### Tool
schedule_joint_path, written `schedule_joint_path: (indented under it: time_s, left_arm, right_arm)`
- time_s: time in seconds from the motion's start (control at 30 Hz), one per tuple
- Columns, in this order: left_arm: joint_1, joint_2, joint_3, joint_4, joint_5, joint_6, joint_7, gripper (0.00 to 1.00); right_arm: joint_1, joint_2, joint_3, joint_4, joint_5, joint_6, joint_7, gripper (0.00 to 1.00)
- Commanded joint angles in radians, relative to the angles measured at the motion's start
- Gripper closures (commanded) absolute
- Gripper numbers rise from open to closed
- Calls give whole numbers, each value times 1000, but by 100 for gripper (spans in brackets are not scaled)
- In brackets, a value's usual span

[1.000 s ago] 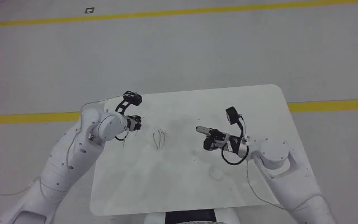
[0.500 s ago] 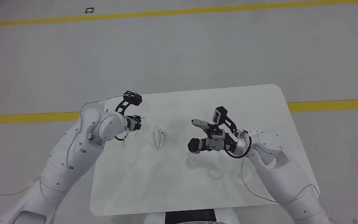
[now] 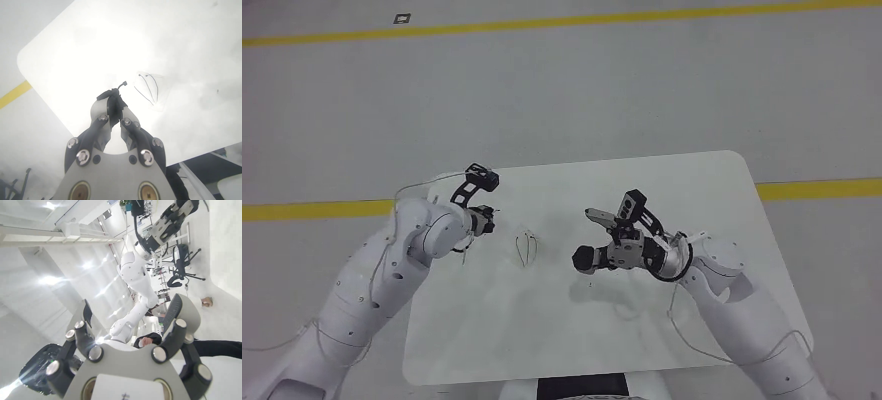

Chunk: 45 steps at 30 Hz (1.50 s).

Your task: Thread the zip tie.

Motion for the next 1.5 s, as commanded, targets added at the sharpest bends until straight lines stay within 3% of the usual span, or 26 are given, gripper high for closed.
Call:
schedule_joint_path:
  time_s: [0.0,0.27,0.43,0.77,0.83,1.13,1.47]
  left_arm:
    - [6,1,8,-19,38,-16,7,100]
    - [42,8,18,-84,122,-77,31,100]
    - [68,14,2,-116,117,-112,50,100]
    - [70,15,-11,-115,115,-100,55,100]
    - [76,15,-8,-111,129,-109,84,100]
    - [82,13,24,-141,236,-169,112,100]
    - [108,20,8,-169,265,-253,176,100]
  right_arm:
    - [16,-3,-11,0,29,14,-10,0]
    - [95,-16,-96,36,147,34,-112,0]
    - [117,-15,-143,41,204,34,-146,0]
    - [117,-15,-143,41,204,34,-146,0]
    - [114,-17,-153,38,221,34,-149,0]
    - [227,-20,-270,107,356,34,-225,0]
    - [327,-22,-372,157,565,34,-303,0]
